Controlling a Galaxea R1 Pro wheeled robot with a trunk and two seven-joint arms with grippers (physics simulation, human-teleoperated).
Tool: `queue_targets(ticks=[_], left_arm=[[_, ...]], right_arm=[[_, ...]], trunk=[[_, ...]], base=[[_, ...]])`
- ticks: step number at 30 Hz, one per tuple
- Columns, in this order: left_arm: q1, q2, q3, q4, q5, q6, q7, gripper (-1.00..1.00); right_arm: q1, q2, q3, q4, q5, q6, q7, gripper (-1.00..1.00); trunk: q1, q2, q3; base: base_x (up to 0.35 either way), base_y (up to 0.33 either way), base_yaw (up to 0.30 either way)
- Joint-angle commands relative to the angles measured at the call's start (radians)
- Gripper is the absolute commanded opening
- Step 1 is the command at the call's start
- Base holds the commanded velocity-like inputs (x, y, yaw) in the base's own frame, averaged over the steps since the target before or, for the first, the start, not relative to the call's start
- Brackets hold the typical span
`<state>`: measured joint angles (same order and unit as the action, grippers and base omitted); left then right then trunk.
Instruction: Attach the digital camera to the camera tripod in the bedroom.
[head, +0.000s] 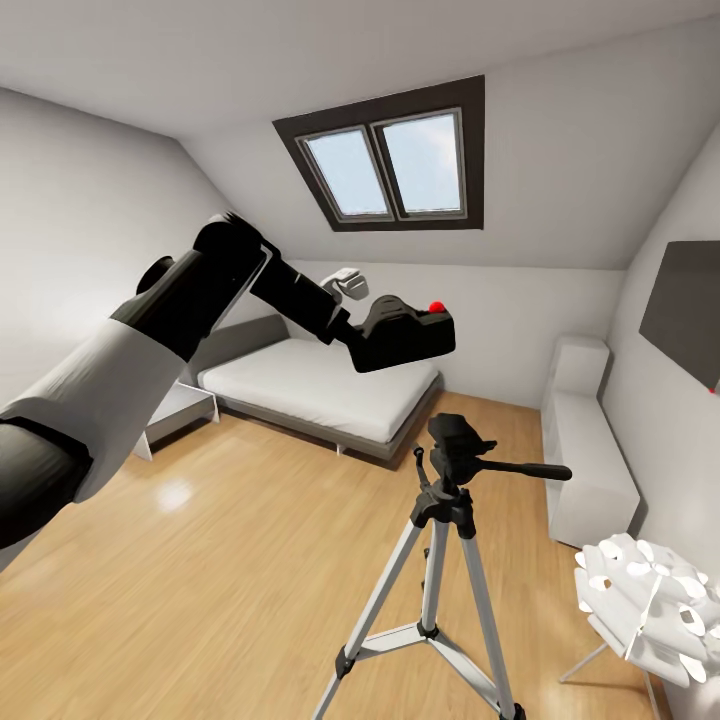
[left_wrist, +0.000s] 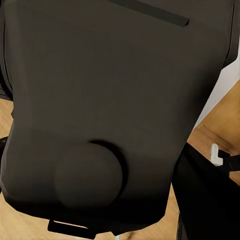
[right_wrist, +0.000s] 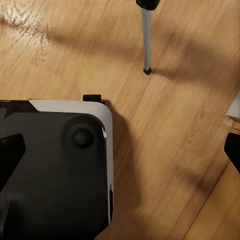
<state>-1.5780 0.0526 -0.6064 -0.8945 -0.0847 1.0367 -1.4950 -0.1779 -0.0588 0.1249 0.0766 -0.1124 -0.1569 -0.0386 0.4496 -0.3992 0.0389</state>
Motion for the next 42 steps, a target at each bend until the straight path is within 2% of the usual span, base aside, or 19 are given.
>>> queue_targets(ticks=[1, 14, 32, 42], left_arm=[[0.0, 0.001, 0.0, -0.001, -0.009, 0.01, -0.01, -1.0], [0.0, 0.0, 0.003, -0.001, -0.009, 0.01, -0.008, -1.0], [0.0, 0.007, 0.003, -0.001, -0.009, 0.01, -0.008, -1.0], [0.0, 0.016, 0.004, -0.001, -0.009, 0.01, -0.008, -1.0]], right_arm=[[-0.002, 0.001, 0.009, 0.005, -0.01, -0.007, 0.0, 1.0], [-0.002, 0.001, 0.009, 0.005, -0.01, -0.007, 0.0, 1.0], [-0.002, 0.001, 0.009, 0.005, -0.01, -0.007, 0.0, 1.0], [-0.002, 0.001, 0.009, 0.004, -0.01, -0.007, 0.0, 1.0]], trunk=[[0.0, -0.001, 0.0], [0.0, -0.001, 0.0], [0.0, -0.001, 0.0], [0.0, -0.001, 0.0]], base=[[0.0, 0.0, 0.0], [0.0, -0.014, 0.0], [0.0, -0.249, 0.0], [0.0, -0.058, 0.0]])
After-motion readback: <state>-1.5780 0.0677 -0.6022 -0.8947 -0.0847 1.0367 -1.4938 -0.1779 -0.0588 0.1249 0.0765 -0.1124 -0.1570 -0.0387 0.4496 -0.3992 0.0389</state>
